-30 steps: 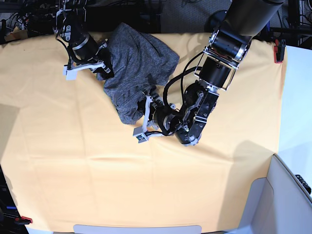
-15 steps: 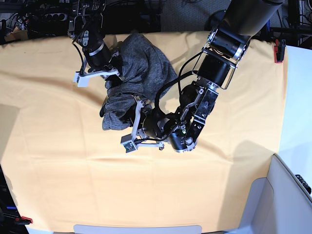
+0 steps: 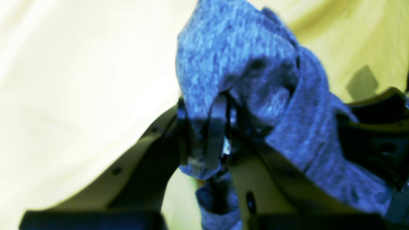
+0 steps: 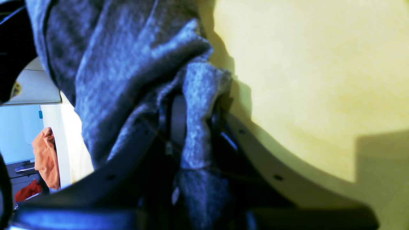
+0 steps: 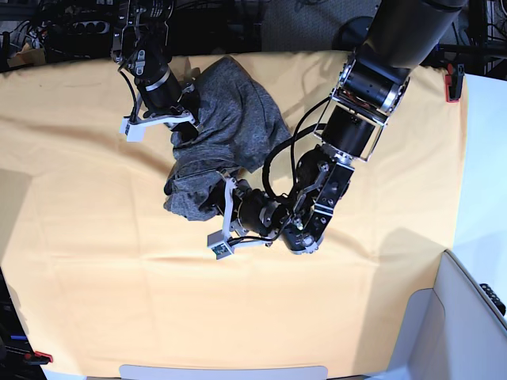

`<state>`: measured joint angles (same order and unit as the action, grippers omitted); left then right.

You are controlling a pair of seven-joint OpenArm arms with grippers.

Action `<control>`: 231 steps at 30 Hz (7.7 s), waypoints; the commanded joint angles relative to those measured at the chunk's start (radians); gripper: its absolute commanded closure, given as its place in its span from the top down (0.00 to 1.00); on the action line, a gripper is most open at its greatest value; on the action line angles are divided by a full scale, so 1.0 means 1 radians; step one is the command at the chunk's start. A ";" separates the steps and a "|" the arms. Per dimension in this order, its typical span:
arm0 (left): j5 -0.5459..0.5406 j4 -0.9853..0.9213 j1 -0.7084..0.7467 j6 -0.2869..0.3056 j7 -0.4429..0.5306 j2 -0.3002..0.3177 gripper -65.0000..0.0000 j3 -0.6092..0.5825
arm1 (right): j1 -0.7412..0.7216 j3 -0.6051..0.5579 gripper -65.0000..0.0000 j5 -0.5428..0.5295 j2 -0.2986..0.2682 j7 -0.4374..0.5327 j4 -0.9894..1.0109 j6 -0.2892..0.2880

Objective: Fold the T-shirt properly
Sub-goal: 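Lift the bundle side with the left gripper and fold it toward the right gripper, then open the left gripper and withdraw it from the grey shirt, then pull the shirt edge with the right gripper to square the bundle, then hold and smooth the bundle's edge with the right gripper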

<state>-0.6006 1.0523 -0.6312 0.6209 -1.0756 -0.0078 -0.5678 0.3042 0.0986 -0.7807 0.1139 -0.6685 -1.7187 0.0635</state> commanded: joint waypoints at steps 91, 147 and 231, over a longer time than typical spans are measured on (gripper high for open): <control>-0.118 0.934 0.655 -0.152 -0.320 0.168 0.42 0.608 | -0.043 0.043 0.64 -0.164 -0.368 -0.423 -0.257 -0.153; -0.120 0.920 0.667 -0.152 -0.314 0.197 0.42 0.608 | -0.038 0.329 0.06 -0.170 -0.032 -0.426 0.044 -0.144; -0.120 0.868 0.669 -0.152 -0.315 0.197 0.42 0.608 | 0.244 0.352 0.35 -0.291 -0.024 -0.425 -0.309 -0.063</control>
<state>-0.7074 1.9068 0.0498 0.4709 -1.4029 0.1825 0.0391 0.5411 0.4492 -1.0508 0.0959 -1.0966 -2.0037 0.0063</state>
